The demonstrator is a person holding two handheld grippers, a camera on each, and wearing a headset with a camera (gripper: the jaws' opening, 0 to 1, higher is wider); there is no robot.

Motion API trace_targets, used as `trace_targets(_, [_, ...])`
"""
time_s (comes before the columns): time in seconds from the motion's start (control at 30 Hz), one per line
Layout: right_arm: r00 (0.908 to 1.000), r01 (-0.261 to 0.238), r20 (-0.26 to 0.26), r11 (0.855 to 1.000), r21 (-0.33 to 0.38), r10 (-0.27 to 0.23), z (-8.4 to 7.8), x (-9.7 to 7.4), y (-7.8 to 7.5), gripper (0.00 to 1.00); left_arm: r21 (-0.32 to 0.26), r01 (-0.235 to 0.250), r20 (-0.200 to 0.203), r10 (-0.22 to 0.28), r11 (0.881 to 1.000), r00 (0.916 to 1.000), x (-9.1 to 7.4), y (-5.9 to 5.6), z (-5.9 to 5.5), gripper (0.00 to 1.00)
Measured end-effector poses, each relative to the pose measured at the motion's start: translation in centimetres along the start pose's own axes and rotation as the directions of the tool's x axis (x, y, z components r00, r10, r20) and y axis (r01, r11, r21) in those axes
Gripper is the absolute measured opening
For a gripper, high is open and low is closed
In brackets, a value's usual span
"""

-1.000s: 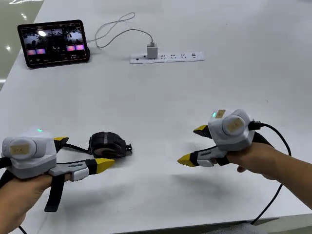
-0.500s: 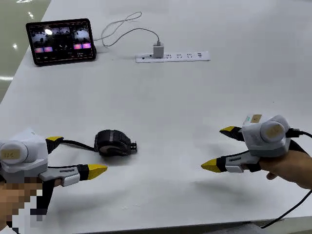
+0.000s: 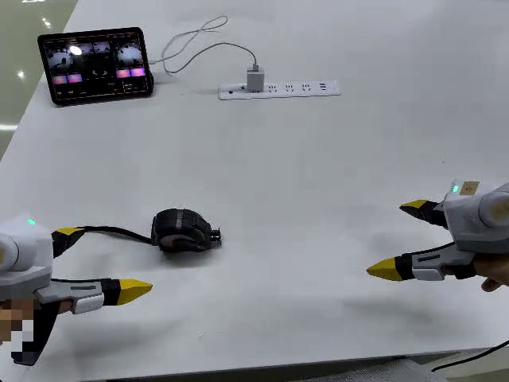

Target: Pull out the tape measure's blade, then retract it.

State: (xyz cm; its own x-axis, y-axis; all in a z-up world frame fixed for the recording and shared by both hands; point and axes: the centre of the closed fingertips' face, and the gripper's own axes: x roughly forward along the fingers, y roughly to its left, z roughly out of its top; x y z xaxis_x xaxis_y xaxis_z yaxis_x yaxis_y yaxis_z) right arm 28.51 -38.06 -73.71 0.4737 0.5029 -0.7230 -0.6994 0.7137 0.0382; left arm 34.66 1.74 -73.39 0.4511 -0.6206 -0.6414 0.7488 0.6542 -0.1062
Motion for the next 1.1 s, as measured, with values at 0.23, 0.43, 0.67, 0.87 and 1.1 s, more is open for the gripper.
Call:
trace_targets(0.23, [0.9999,0.011,-0.006,0.999,0.036,-0.011,-1.8,-1.0,0.0,0.93,-0.015,-0.008,0.002,0.008,1.0,1.0,-0.7,0.3,0.0,0.99])
trace_targets(0.43, [0.9998,0.014,0.011,0.999,0.05,-0.015,-2.0,-1.5,-0.4,0.99,-0.013,-0.027,0.008,0.027,1.0,0.9996,-1.1,0.7,0.2,0.99])
trace_targets(0.67, [0.9996,0.028,0.001,0.998,0.056,-0.028,-2.5,-1.9,-0.9,0.99,-0.021,-0.033,0.005,0.033,0.999,0.9994,-1.3,1.0,-0.1,0.99])
trace_targets(0.87, [0.9994,0.035,-0.002,0.998,0.061,-0.035,-2.8,-2.4,-1.3,0.99,-0.028,-0.025,0.012,0.025,0.999,0.9996,-1.5,0.9,0.0,0.99])
trace_targets(1.1, [0.9994,0.032,-0.012,0.998,0.057,-0.031,-3.2,-2.6,-1.3,0.99,-0.022,-0.023,0.009,0.023,0.999,0.9997,-1.6,1.0,0.0,0.99])
